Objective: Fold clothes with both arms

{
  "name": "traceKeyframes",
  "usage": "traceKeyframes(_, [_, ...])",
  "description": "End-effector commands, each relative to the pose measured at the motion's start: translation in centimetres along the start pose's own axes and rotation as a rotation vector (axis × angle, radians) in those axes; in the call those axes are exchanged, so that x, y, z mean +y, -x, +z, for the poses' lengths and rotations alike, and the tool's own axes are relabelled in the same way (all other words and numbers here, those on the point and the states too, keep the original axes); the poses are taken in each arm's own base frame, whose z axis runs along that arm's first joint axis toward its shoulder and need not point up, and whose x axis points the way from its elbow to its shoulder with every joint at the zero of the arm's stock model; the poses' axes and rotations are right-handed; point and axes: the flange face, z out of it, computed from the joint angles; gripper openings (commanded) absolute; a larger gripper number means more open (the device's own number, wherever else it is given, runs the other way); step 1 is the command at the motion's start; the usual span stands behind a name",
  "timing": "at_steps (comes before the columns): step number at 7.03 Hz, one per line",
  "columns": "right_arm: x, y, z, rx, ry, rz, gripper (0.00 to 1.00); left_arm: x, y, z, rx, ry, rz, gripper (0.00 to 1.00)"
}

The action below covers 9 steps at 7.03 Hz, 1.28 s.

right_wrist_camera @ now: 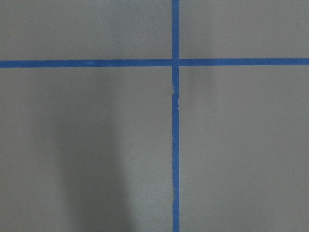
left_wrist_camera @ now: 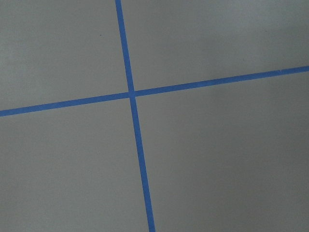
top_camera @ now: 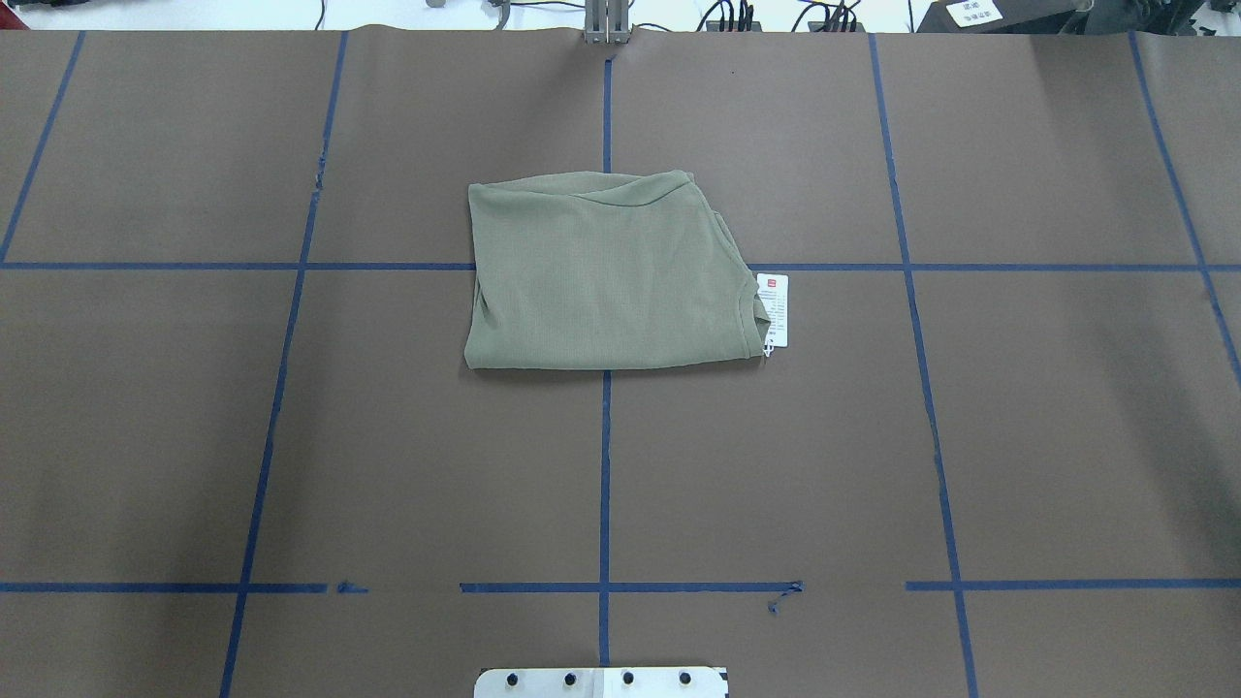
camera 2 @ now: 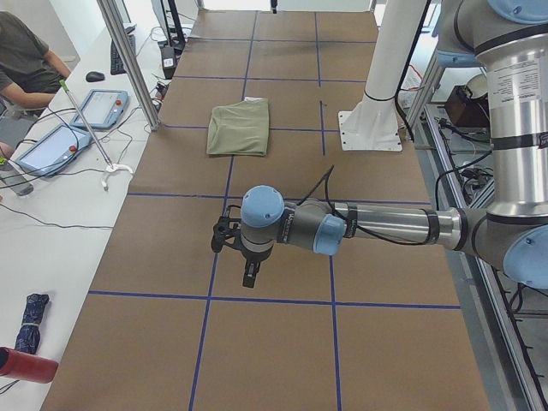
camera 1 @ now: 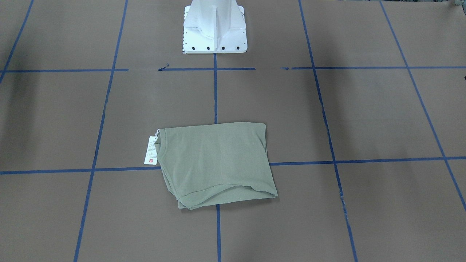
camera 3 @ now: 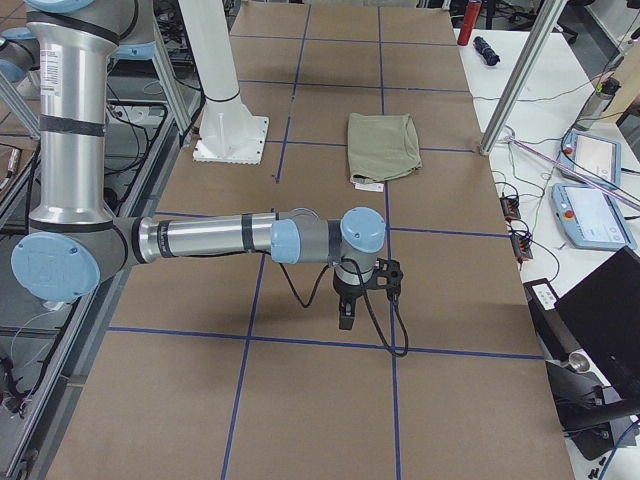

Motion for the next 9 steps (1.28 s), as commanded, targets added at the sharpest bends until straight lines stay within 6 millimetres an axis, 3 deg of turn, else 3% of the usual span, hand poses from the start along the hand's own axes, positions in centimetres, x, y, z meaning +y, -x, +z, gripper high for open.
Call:
traceKeyframes(1, [0.1, 0.1, -0.1, -0.007, -0.001, -0.002, 1.0, -0.5, 0.0, 0.5, -0.006, 0.008, 0.003, 1.0])
traceKeyframes(2, [0.1, 0.3, 0.1, -0.034, 0.005, 0.0, 1.0, -1.4, -1.0, 1.0, -0.001, 0.018, 0.027, 1.0])
traceKeyframes(3, [-0.4, 0.2, 0.5, -0.045, 0.015, 0.007, 1.0, -3.5, -1.9, 1.6, -0.003, 0.051, 0.019, 1.0])
traceKeyframes(4, [-1.1, 0.6, 0.1, -0.046, 0.006, -0.003, 1.0, -7.2, -2.9, 1.4, -0.006, 0.076, -0.004, 1.0])
traceKeyframes(5, [-2.2, 1.3, -0.3, -0.037, -0.004, -0.018, 1.0, -7.8, -3.1, 1.3, -0.007, 0.088, -0.014, 1.0])
traceKeyframes(9, [-2.5, 1.2, -0.1, -0.04, -0.002, -0.025, 1.0, -7.4, -1.0, 2.1, -0.12, 0.116, -0.04, 1.0])
